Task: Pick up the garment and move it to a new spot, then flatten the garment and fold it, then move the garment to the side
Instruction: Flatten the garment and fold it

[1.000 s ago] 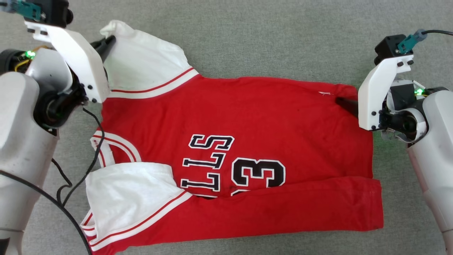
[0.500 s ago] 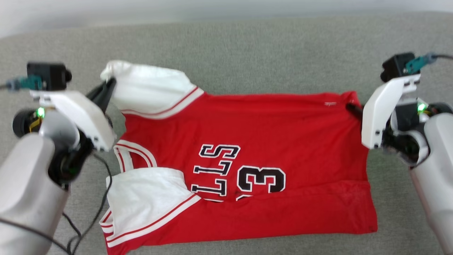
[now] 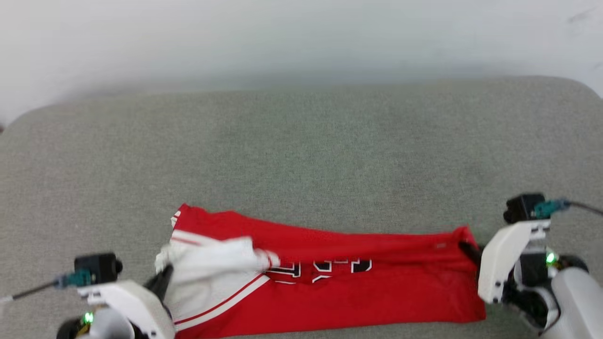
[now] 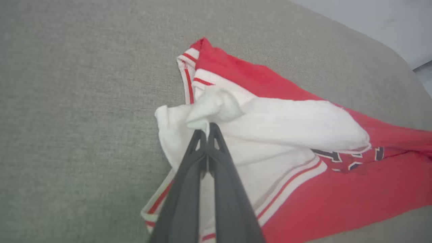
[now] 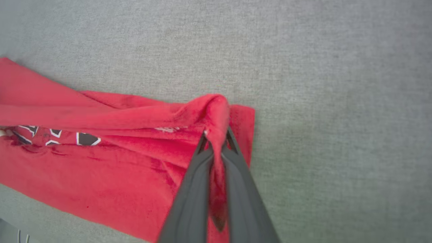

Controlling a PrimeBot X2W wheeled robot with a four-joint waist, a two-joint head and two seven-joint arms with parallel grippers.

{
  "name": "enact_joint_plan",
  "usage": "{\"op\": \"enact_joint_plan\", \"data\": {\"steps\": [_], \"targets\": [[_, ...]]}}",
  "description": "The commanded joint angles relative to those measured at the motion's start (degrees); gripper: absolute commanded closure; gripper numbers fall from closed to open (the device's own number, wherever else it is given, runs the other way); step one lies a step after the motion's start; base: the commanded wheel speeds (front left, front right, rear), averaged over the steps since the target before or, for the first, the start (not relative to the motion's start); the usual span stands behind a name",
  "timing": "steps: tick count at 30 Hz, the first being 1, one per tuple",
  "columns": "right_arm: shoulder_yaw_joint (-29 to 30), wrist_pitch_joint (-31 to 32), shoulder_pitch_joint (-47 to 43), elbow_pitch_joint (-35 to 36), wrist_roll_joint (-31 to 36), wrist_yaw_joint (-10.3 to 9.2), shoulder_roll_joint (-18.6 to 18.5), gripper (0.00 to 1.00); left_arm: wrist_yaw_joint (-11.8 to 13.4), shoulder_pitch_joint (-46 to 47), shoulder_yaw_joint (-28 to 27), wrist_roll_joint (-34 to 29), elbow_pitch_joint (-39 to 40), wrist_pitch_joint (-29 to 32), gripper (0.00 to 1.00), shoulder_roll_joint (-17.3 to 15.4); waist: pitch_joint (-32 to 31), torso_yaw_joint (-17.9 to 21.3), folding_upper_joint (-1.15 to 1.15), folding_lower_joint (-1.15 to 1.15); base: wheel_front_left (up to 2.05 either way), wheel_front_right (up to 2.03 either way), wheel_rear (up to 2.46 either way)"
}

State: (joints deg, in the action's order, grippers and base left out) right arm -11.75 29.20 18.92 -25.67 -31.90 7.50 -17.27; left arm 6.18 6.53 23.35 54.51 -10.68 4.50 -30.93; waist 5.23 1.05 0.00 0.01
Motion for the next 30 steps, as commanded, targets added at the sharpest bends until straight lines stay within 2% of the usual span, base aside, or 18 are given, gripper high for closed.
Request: {"op": "enact_joint_plan", "data": {"steps": [1, 3, 4, 5, 6, 7, 8, 11, 18, 24, 30], "targets": [[0.12, -0.23, -1.35, 0.26, 0.16, -0.02, 0.34, 1.00, 0.25, -0.96, -0.20, 0.45, 0.12, -0.22, 1.00, 0.18, -0.57, -0.05, 0.00, -0.01, 0.00, 0.00, 0.00], [0.57, -1.61, -3.78, 1.21, 0.94, -0.02, 0.85, 1.00, 0.72, -3.57, 0.00, 1.44, 0.17, -0.01, 1.00, 0.63, -1.00, 0.03, 0.00, -0.01, 0.00, 0.00, 0.00], [0.76, -1.97, -4.97, 1.39, 0.95, -0.02, 1.34, 0.83, 0.82, -4.66, 0.19, 2.04, 0.05, 0.24, 1.00, 1.05, -1.19, 0.11, 0.00, -0.01, 0.00, 0.00, 0.00], [0.87, -2.33, -6.33, 1.54, 1.11, -0.02, 1.82, 0.45, 0.82, -5.61, 0.36, 2.33, -0.09, 0.31, 1.00, 1.29, -1.41, 0.22, 0.00, -0.01, 0.00, 0.00, 0.00], [1.25, -3.45, -7.38, 2.08, 1.44, -0.02, 2.19, 0.00, 0.76, -6.33, 0.59, 2.84, -0.22, 0.51, 0.63, 1.75, -1.52, 0.28, 0.00, -0.01, 0.00, 0.00, 0.00], [1.61, -4.10, -8.30, 2.34, 1.32, -0.02, 2.63, 0.00, 0.60, -6.78, 0.86, 3.01, -0.33, 0.55, 0.22, 2.11, -1.66, 0.29, 0.00, -0.01, 0.00, 0.00, 0.00], [1.78, -4.92, -9.38, 2.70, 1.64, -0.01, 2.96, 0.00, 0.54, -7.09, 1.05, 2.86, -0.47, 0.25, 0.00, 2.31, -1.78, 0.30, 0.00, -0.01, 0.00, 0.00, 0.00], [3.06, -7.91, -11.98, 4.24, 2.39, -0.01, 4.07, 0.00, -0.02, -7.74, 1.74, 2.37, -0.61, -0.63, 0.00, 3.00, -2.42, 0.34, 0.00, -0.01, 0.00, 0.00, 0.00], [7.63, -11.19, -17.10, 12.30, 4.41, -0.01, 4.65, 0.00, 1.77, -7.88, 0.50, -2.19, 2.64, -8.68, 0.00, 2.71, -5.06, 0.49, 0.00, -0.01, 0.00, 0.00, 0.00], [14.13, -4.71, -18.14, 18.95, 5.50, -0.01, 3.12, 0.00, 5.38, -7.39, -1.42, -6.64, 7.73, -15.45, 0.00, 2.52, -6.24, 0.30, 0.00, -0.01, 0.00, 0.00, 0.00], [17.37, 3.98, -15.92, 23.02, 5.77, -0.01, -0.31, 0.00, 8.84, -6.10, -2.48, -12.48, 13.66, -18.08, 0.00, 1.27, -5.95, -1.04, 0.00, -0.01, 0.00, 0.00, 0.00]]}}
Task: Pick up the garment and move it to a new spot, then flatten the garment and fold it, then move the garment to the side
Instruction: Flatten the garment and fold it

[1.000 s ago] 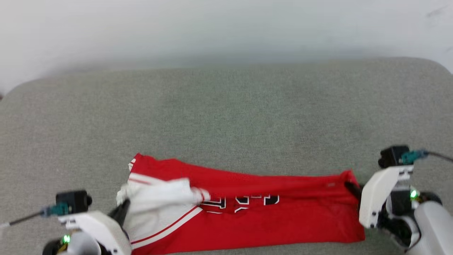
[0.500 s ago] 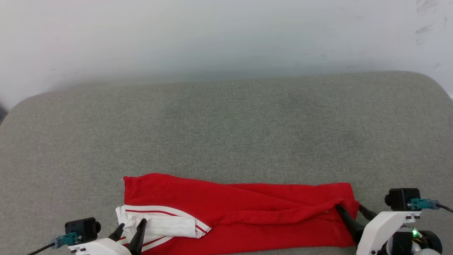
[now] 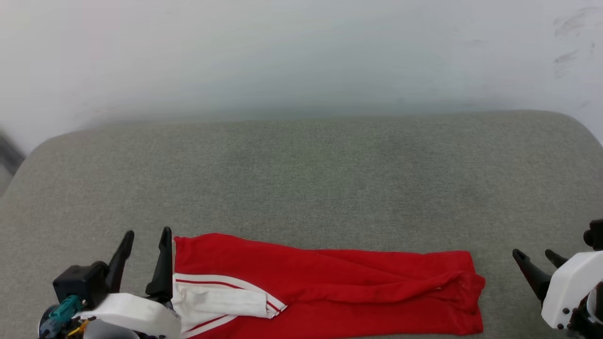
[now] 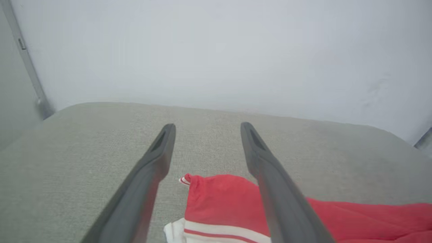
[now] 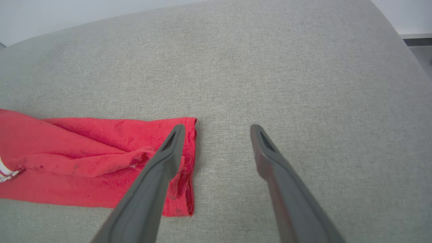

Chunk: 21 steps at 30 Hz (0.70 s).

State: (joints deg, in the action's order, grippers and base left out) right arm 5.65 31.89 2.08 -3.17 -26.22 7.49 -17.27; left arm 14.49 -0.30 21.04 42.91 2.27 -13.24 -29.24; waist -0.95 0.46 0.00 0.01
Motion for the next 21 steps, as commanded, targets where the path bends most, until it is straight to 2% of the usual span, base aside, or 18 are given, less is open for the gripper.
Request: {"op": "enact_joint_plan", "data": {"steps": [1, 6, 10, 21], "targets": [[-0.03, 2.73, 1.07, 0.92, 0.22, 0.00, -0.83, 0.00, 0.93, 0.92, -0.14, -1.82, 1.67, -0.62, 0.00, -0.54, 0.43, -0.81, 0.00, -0.01, 0.00, 0.00, 0.00], [-0.66, 8.51, 1.65, 0.78, -0.07, 0.00, -1.18, 0.00, 2.72, 2.85, 0.45, -6.51, 6.06, -1.02, 0.00, -1.69, 3.11, -2.98, 0.00, -0.01, 0.00, 0.00, 0.00], [-1.13, 10.41, 1.50, -1.60, -0.56, 0.00, -0.29, 0.00, 3.45, 4.34, 1.28, -8.94, 8.41, -0.81, 0.00, -2.23, 5.74, -4.75, 0.00, -0.01, 0.00, 0.00, 0.00], [-4.44, 13.74, 1.36, -9.92, -2.70, 0.00, 3.71, 0.00, 3.30, 6.95, 2.62, -10.14, 8.92, -0.04, 0.00, -1.77, 9.88, -7.31, 0.00, -0.01, 0.00, 0.00, 0.00]]}}
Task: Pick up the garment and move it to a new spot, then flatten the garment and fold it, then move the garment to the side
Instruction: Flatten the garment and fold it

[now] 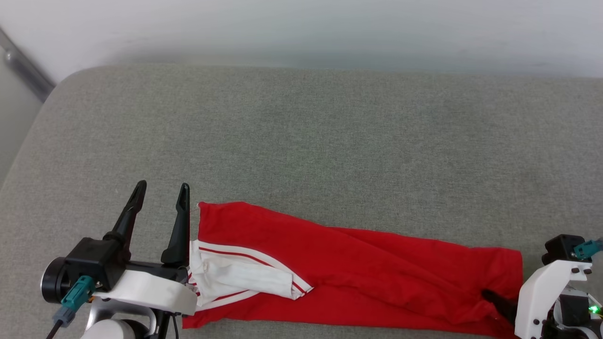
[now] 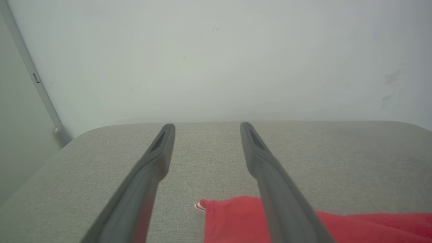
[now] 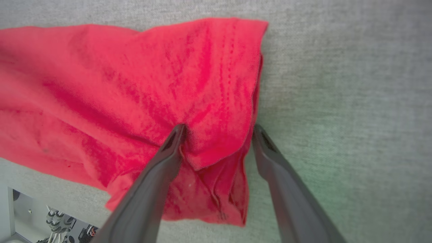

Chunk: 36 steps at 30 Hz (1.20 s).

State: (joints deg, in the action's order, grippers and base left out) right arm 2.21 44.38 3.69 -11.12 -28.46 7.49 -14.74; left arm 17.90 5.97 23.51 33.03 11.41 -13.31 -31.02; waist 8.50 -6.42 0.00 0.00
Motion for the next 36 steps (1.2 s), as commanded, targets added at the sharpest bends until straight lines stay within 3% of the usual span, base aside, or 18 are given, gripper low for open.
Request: {"op": "enact_joint_plan", "data": {"steps": [1, 2, 3, 4, 15, 24, 29, 33, 36], "targets": [[-1.25, 2.07, -0.44, -2.72, -0.94, 0.00, 1.64, 0.00, -0.25, 0.91, 0.28, -0.30, -0.34, 0.02, 0.00, 0.11, 0.47, -0.50, 0.00, 0.00, 0.00, 0.00, 0.00], [-1.50, 2.50, -0.47, -3.13, -1.17, 0.02, 1.94, 0.51, -0.31, 1.12, 0.35, -0.33, -0.48, -0.03, 0.00, 0.17, 0.46, -0.54, 0.00, 0.00, 0.00, 0.00, 0.00], [-1.69, 2.76, -0.32, -3.24, -1.44, 0.08, 2.01, 0.70, -0.39, 1.26, 0.44, -0.39, -0.64, -0.05, 0.00, 0.18, 0.39, -0.54, 0.00, 0.00, 0.00, 0.00, 0.00], [-1.83, 2.96, -0.08, -3.27, -1.73, 0.08, 2.06, 1.00, -0.44, 1.30, 0.53, -0.41, -0.84, -0.06, 0.00, 0.23, 0.19, -0.48, 0.00, 0.00, 0.00, 0.00, 0.00], [0.49, 4.11, 2.45, -0.24, -2.60, -0.01, -1.45, 1.00, 0.77, -1.11, 1.36, -0.98, -1.53, 1.01, 0.00, -0.69, -4.60, 1.62, 0.00, 0.00, 0.00, 0.00, 0.00], [14.18, 8.97, 2.76, 1.85, 0.40, -0.01, -3.89, 1.00, 2.21, -3.15, 1.74, -1.12, -0.06, 1.91, 0.00, -1.27, -7.21, 3.24, 0.00, 0.00, 0.00, 0.00, 0.00], [19.95, 15.77, 3.13, 3.84, 0.02, 0.00, -0.24, 1.00, 2.56, -3.72, 2.06, -1.08, 0.16, 1.88, 0.00, -1.16, -7.70, 3.70, 0.00, 0.00, 0.00, 0.00, 0.00], [21.78, 24.17, 4.39, 5.74, -6.24, 0.00, 7.35, 1.00, 2.62, -3.99, 2.42, -1.01, 0.10, 1.90, 0.00, -0.98, -8.04, 3.84, 0.00, 0.00, 0.00, 0.00, 0.00], [22.27, 29.69, 4.53, 6.46, -12.06, 0.00, 10.74, 1.00, 2.33, -3.72, 2.88, -1.01, 0.11, 2.14, 0.00, -0.79, -8.11, 3.59, 0.00, 0.00, 0.00, 0.00, 0.00]]}}
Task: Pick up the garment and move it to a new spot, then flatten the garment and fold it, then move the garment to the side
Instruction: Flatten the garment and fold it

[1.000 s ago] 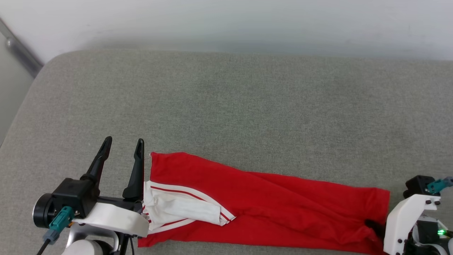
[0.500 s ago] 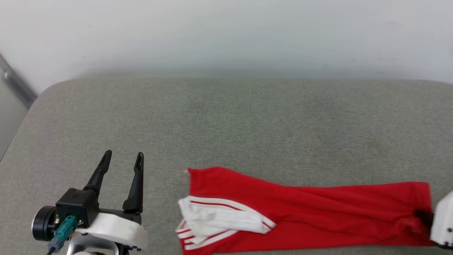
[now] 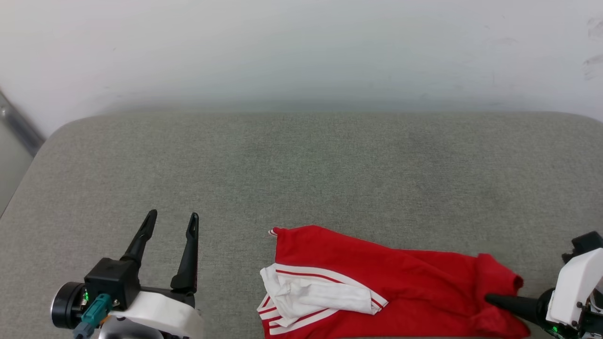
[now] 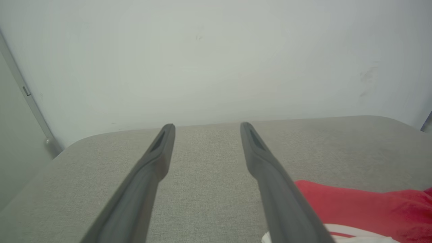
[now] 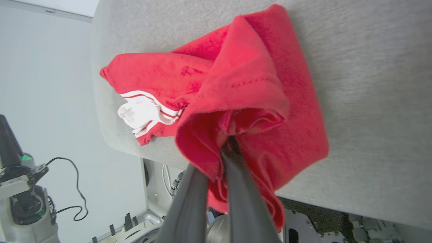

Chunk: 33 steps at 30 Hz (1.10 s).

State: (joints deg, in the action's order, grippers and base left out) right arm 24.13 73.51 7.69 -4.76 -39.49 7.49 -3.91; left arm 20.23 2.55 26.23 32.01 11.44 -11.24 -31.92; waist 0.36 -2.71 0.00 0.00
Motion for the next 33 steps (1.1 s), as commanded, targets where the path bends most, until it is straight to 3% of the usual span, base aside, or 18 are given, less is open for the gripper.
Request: {"op": "enact_joint_plan", "data": {"steps": [1, 4, 10, 16, 21, 22, 23, 24, 29, 33], "targets": [[0.39, 2.11, 0.90, -0.18, -3.41, 0.00, 0.53, 1.00, -0.18, -0.03, 0.34, -0.03, 0.09, 0.17, 0.00, 0.16, 0.07, -0.31, 0.00, 0.00, 0.00, 0.00, 0.00], [-1.94, 3.59, 1.99, -3.60, -12.67, 0.00, 1.15, 1.00, -0.58, 0.95, 0.85, -0.24, 0.05, 0.36, 0.00, 0.27, 0.42, -1.04, 0.00, 0.00, 0.00, 0.00, 0.00], [-14.77, -3.62, 5.09, -10.64, -25.05, 0.00, 1.06, 1.00, -1.72, 2.92, 1.84, -0.57, -0.18, 0.64, 0.00, 0.58, 2.19, -3.16, 0.00, 0.00, 0.00, 0.00, 0.00], [-29.54, -13.07, 10.01, -15.69, -32.31, 0.00, 1.04, 1.00, -2.62, 4.61, 2.42, -0.48, -0.88, 0.17, 0.00, 1.28, 4.77, -5.36, 0.00, 0.00, 0.00, 0.00, 0.00], [-39.34, -21.46, 14.39, -20.10, -33.96, 0.00, 1.02, 1.00, -3.55, 6.03, 2.80, -0.23, -1.89, -0.35, 0.00, 2.18, 6.53, -6.79, 0.00, 0.00, 0.00, 0.00, 0.00], [-40.81, -23.04, 15.03, -21.17, -33.09, 0.00, 1.02, 0.89, -3.62, 6.22, 2.84, -0.21, -2.09, -0.51, 0.00, 2.29, 6.77, -6.96, 0.00, 0.00, 0.00, 0.00, 0.00], [-42.18, -24.72, 15.79, -21.99, -32.47, 0.00, 1.02, 0.53, -3.67, 6.36, 2.88, -0.19, -2.41, -0.53, 0.00, 2.43, 6.92, -7.07, 0.00, 0.00, 0.00, 0.00, 0.00], [-43.27, -26.03, 16.25, -22.80, -32.63, 0.00, 1.01, 0.00, -3.80, 6.52, 2.92, -0.16, -2.65, -0.63, 0.00, 2.54, 7.03, -7.17, 0.00, 0.00, 0.00, 0.00, 0.00], [-47.44, -29.79, 17.71, -23.95, -32.93, 0.00, 1.00, 0.00, -3.81, 6.36, 2.81, 0.02, -3.63, -1.04, 0.00, 2.68, 6.68, -6.74, 0.00, 0.00, 0.00, 0.00, 0.00], [-50.43, -34.02, 18.25, -20.18, -27.94, 0.00, -0.90, 0.00, -3.27, 5.43, 2.68, 0.26, -4.11, -1.00, 0.00, 2.54, 5.30, -5.51, 0.00, 0.00, 0.00, 0.00, 0.00]]}}
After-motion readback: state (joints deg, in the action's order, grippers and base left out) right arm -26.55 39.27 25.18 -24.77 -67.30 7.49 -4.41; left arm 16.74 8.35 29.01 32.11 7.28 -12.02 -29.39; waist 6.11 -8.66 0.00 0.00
